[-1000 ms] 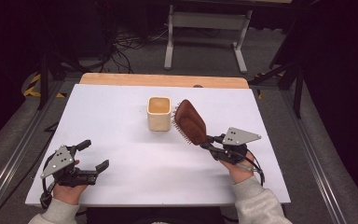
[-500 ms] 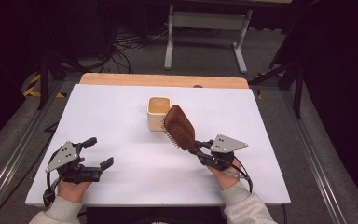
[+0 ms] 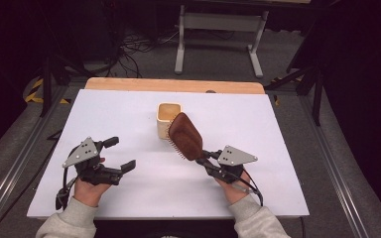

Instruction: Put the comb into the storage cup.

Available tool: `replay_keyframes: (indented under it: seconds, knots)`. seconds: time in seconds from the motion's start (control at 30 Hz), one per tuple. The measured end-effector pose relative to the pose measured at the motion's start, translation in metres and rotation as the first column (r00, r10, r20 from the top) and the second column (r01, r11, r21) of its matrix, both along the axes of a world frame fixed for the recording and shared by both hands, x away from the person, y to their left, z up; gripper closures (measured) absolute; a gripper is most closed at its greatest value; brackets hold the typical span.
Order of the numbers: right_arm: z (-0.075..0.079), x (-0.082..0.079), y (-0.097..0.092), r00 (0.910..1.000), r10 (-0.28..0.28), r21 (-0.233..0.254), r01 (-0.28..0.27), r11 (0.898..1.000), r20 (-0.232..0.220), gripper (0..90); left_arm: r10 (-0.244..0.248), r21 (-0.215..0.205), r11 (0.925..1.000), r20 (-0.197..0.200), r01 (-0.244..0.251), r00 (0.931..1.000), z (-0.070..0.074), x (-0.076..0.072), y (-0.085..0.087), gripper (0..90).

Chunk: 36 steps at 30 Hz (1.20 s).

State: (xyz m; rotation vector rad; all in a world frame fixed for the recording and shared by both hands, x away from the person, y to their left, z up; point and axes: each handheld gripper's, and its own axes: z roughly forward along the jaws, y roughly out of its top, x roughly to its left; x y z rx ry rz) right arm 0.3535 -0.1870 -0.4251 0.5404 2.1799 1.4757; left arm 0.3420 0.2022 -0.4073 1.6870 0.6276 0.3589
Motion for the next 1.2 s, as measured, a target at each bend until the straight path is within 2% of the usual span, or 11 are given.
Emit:
replay_keyframes:
  seconds: [0.47,0.8,0.97,1.2]
  knots:
    - [0.000,0.000,0.010,0.9997,-0.013,-0.003,0.013,1.000,0.019,72.7,-0.086,0.025,0.9960,0.013,0.086,0.9962,0.031,0.011,-0.042,0.0]
    - [-0.001,0.001,0.013,0.9993,-0.022,-0.004,0.022,1.000,0.031,72.7,-0.121,0.037,0.9919,0.008,0.121,0.9926,0.041,0.019,-0.067,0.0]
    - [-0.002,0.000,0.014,0.9993,-0.020,-0.011,0.020,1.000,0.033,72.6,-0.137,0.030,0.9902,0.010,0.136,0.9906,0.042,0.022,-0.077,0.0]
    - [-0.002,-0.001,0.015,0.9991,-0.024,-0.010,0.024,1.000,0.036,72.6,-0.132,0.041,0.9903,-0.032,0.133,0.9908,0.041,0.030,-0.092,0.0]
